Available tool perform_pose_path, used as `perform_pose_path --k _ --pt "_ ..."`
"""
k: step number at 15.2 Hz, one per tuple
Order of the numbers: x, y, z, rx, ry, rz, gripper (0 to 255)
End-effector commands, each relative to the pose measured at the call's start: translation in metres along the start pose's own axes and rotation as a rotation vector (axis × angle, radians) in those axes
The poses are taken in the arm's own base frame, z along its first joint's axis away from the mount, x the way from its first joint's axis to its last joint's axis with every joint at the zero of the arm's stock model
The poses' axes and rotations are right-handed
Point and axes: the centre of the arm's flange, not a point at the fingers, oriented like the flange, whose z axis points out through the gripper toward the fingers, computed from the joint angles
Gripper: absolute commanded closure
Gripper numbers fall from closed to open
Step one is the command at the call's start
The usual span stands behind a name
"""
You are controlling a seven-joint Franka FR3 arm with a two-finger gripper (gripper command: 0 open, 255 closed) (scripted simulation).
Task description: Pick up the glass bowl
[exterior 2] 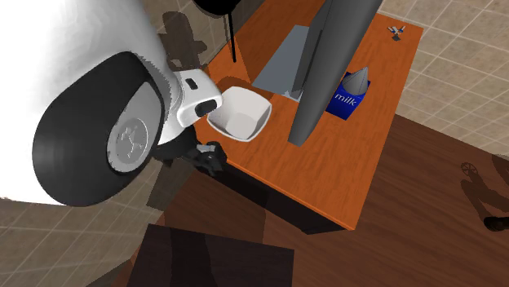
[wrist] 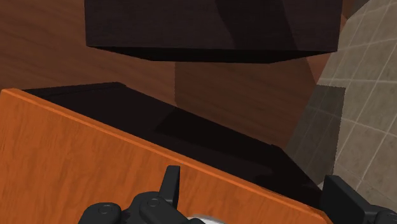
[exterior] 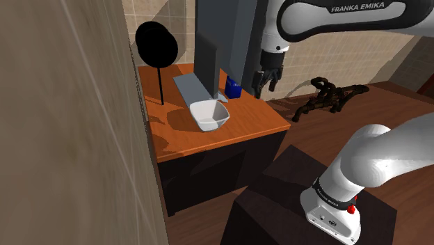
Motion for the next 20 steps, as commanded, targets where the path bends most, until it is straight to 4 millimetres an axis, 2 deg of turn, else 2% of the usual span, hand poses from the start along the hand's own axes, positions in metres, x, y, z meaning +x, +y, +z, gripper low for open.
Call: perform_pose_path --k 1,20 --pt "0.022 -0.011 0.015 -0.001 -0.001 0.008 0" --pt "0.229 -0.082 0.142 -0.021 -0.015 0.082 0"
